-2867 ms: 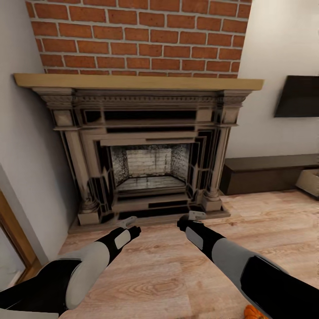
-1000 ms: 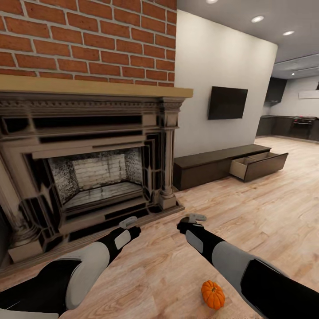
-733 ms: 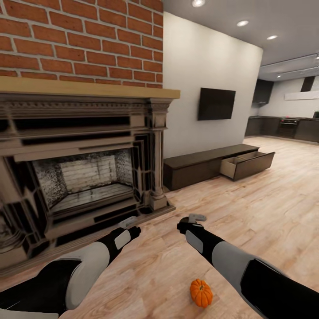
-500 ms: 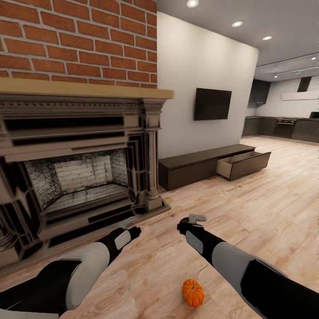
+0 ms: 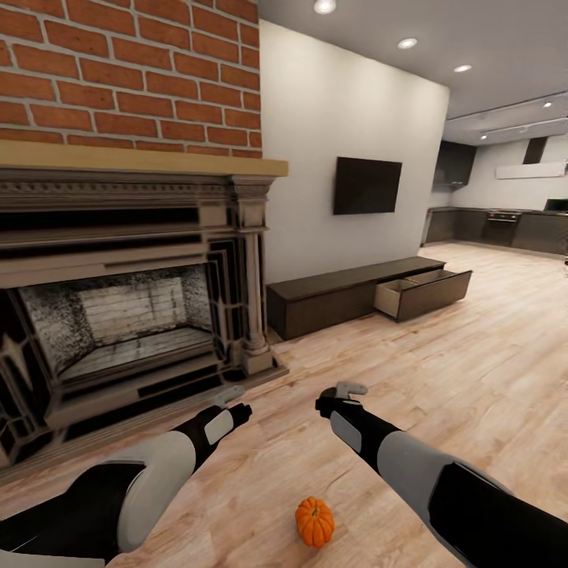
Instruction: Place each of the two pumpkins and all three candles from the living room inside a cabinet in the living room (use any cabinet), then make sure every cabinet is closed, and position the cauldron so it is next to a table in the living room.
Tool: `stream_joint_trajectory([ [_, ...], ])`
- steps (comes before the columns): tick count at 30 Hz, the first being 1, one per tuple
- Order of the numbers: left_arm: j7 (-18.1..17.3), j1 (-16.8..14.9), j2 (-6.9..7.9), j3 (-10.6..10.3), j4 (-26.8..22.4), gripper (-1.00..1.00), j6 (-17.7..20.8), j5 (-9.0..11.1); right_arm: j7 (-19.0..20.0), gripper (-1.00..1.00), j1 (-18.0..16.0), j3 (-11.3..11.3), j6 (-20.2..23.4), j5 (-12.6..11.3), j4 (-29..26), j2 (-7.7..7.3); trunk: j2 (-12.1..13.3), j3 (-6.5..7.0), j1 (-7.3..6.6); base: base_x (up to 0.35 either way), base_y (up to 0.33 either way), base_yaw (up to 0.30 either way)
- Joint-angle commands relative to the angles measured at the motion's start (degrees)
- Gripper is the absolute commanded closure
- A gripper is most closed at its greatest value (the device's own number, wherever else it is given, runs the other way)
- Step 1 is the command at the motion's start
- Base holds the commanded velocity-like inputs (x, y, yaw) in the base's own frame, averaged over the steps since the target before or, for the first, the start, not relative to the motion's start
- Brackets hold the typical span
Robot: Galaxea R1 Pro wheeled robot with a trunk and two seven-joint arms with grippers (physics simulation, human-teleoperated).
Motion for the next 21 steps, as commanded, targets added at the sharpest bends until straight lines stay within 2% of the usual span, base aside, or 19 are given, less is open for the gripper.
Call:
stream_joint_trajectory([
  [1,0.3,0.0,-0.02,0.3,-0.1,-1.0,0.3,-0.1,-0.4,1.0,0.0,0.4,0.3,0.0,-0.1,-0.03,0.0,-0.02,-0.01,0.0,-0.18,-0.101],
  [21,0.3,0.0,-0.02,0.3,-0.1,-1.0,0.4,-0.1,-0.4,1.0,0.0,0.4,0.3,0.0,-0.1,-0.03,0.0,1.22,-0.01,0.0,-0.024,-0.165],
])
